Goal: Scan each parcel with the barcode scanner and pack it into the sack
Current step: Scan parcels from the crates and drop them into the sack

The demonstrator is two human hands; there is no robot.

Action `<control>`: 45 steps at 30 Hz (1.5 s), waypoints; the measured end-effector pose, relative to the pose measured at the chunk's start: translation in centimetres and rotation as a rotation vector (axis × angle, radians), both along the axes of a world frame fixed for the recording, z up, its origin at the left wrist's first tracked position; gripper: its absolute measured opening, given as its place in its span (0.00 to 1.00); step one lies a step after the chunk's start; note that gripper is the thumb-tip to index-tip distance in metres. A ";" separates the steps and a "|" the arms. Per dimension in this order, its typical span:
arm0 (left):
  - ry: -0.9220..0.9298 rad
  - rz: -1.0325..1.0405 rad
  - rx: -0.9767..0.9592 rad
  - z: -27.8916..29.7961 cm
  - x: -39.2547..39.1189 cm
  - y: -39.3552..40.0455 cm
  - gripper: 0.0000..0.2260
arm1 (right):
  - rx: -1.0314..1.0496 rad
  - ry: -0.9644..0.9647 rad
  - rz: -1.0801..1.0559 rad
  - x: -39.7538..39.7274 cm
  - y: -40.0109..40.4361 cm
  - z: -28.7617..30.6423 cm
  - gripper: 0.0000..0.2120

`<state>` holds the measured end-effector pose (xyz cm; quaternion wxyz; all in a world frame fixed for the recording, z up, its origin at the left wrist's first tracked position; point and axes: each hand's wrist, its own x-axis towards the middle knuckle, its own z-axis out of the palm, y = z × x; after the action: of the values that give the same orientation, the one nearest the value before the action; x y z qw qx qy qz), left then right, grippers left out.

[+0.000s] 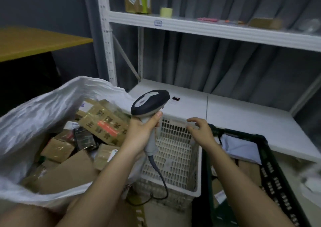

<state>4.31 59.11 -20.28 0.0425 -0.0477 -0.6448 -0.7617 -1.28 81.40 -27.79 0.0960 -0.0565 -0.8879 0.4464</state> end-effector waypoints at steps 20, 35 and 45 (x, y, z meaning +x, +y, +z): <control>-0.377 -0.328 -0.228 -16.9 -1.9 19.0 0.03 | -0.184 -0.543 -0.479 10.3 22.3 -24.8 0.12; -0.499 -0.269 -0.189 -22.8 -7.5 20.8 0.06 | 0.399 -0.212 -0.256 -6.1 20.2 -23.6 0.30; -0.505 -0.272 -0.129 -23.0 -9.7 19.9 0.06 | 0.317 -0.666 -0.293 -10.8 20.0 -26.4 0.38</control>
<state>-5.34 79.03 -43.31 -0.2249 0.0551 -0.6696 -0.7057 -12.06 101.41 -54.16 -0.1269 -0.3085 -0.9110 0.2425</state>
